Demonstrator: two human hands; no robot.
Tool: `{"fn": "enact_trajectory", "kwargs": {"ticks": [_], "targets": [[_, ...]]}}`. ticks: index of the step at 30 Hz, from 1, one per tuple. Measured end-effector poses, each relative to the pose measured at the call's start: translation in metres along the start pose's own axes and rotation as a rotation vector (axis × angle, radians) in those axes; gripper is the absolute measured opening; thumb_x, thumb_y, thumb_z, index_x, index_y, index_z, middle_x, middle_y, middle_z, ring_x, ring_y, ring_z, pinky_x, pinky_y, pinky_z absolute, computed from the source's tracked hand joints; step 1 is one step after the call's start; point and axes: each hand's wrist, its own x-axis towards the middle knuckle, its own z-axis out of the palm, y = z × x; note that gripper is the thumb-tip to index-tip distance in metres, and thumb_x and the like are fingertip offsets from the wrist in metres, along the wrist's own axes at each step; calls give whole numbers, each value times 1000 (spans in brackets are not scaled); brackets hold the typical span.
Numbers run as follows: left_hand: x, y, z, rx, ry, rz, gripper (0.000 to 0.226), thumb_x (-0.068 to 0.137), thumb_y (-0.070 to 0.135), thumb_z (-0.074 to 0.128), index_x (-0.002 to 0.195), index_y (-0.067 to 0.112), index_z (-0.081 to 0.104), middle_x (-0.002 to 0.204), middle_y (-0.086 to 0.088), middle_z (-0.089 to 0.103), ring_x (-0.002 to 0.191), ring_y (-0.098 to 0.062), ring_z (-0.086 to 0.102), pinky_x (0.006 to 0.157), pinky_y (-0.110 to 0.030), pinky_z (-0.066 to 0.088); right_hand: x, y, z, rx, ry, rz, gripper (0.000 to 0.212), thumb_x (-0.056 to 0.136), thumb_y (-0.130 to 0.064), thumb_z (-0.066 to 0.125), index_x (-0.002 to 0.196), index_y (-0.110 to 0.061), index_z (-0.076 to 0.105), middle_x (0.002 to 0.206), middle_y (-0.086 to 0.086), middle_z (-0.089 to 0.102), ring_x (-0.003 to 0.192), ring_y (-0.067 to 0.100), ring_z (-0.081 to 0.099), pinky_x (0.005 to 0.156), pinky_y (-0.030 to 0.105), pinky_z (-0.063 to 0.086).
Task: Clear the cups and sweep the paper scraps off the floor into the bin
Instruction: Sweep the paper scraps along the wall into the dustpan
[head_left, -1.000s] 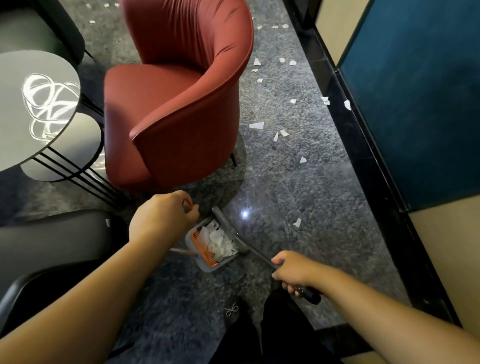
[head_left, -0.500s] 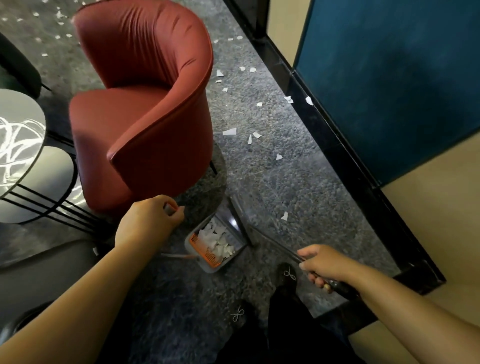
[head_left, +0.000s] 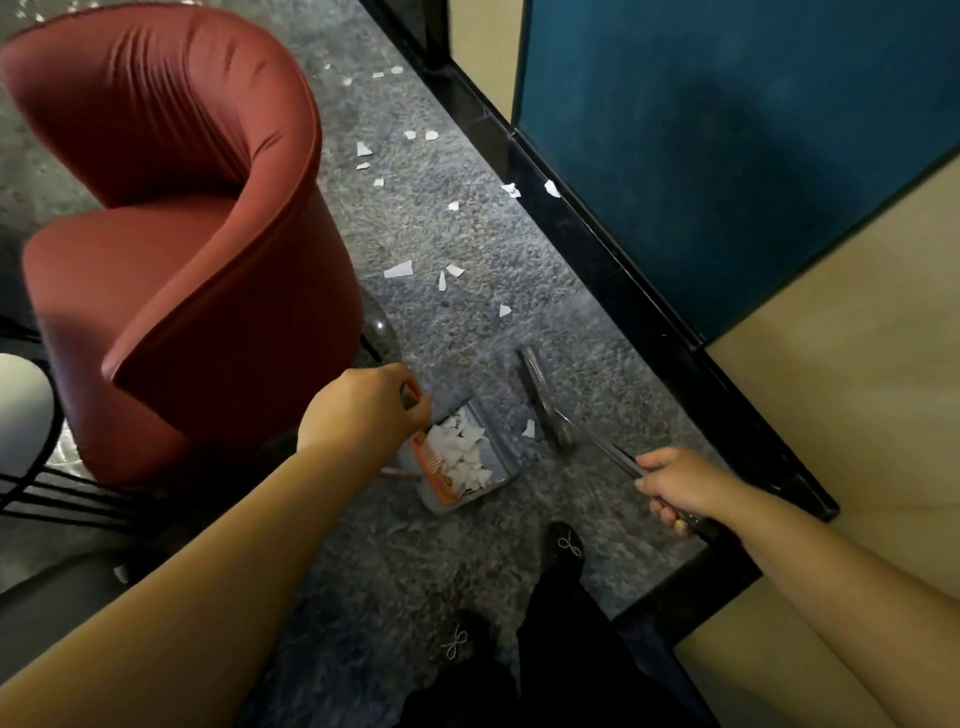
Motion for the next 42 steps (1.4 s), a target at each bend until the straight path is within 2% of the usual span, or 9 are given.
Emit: {"fn": "enact_trajectory", "kwargs": {"ticks": [5, 11, 16, 20, 23, 27, 30, 35, 42], "targets": [[38, 41, 3, 62, -43, 37, 22, 95, 44, 55, 98, 24, 65, 78, 0, 65, 73, -23, 62, 57, -31, 50, 28, -11, -28, -88, 20, 10, 48, 95, -6, 52, 141, -10, 39, 63, 12, 55, 44, 17, 47, 35, 21, 36], [70, 70, 4, 122, -75, 38, 24, 97, 45, 52, 98, 24, 63, 80, -1, 65, 70, -22, 61, 52, -30, 46, 65, -21, -34, -302, -8, 39, 52, 91, -11, 49, 141, -14, 39, 53, 4, 64, 58, 21, 62, 56, 28, 48], [80, 76, 2, 150, -67, 2, 25, 96, 47, 53, 100, 25, 64, 82, 0, 66, 71, -21, 62, 54, -28, 46, 70, -34, -19, -406, -95, -2, 44, 92, -6, 46, 136, -8, 43, 64, 5, 62, 53, 13, 57, 49, 20, 41], [84, 83, 4, 170, -74, -14, 25, 97, 47, 52, 103, 27, 63, 79, 2, 66, 63, -17, 57, 47, -25, 41, 68, -42, -8, -455, -178, -24, 47, 89, -3, 49, 135, -10, 44, 82, 7, 64, 63, 16, 63, 57, 26, 50], [82, 83, 4, 180, -58, -20, 25, 96, 48, 52, 103, 27, 63, 74, 4, 62, 59, -16, 52, 45, -24, 37, 65, -46, -5, -431, -242, -48, 50, 92, -8, 48, 141, -13, 38, 70, 6, 62, 54, 13, 57, 49, 23, 45], [70, 78, 2, 148, -60, -26, 23, 95, 49, 54, 100, 29, 63, 79, 3, 65, 68, -19, 60, 54, -28, 49, 52, -47, -1, -390, -308, -60, 47, 95, -12, 48, 140, -15, 36, 65, 5, 55, 46, 11, 50, 37, 19, 38], [54, 68, 6, 117, -26, -10, 22, 94, 48, 55, 97, 29, 65, 78, 3, 67, 69, -19, 62, 55, -29, 51, 40, -44, 9, -399, -301, -65, 42, 94, -12, 47, 136, -16, 40, 68, 6, 55, 48, 12, 50, 41, 22, 40], [14, 46, 9, 62, -7, -20, 21, 93, 49, 56, 98, 30, 66, 78, 8, 67, 66, -12, 60, 55, -26, 51, 18, -31, 28, -290, -304, -67, 52, 95, -10, 48, 144, -15, 30, 66, 10, 56, 48, 16, 51, 45, 25, 42], [-68, 14, 3, -69, 69, -134, 22, 92, 48, 60, 97, 27, 66, 78, 6, 68, 64, -12, 61, 57, -33, 55, -41, -16, 47, -264, -300, -84, 45, 97, -11, 47, 140, -16, 33, 66, 10, 51, 48, 15, 46, 39, 21, 37]]}}
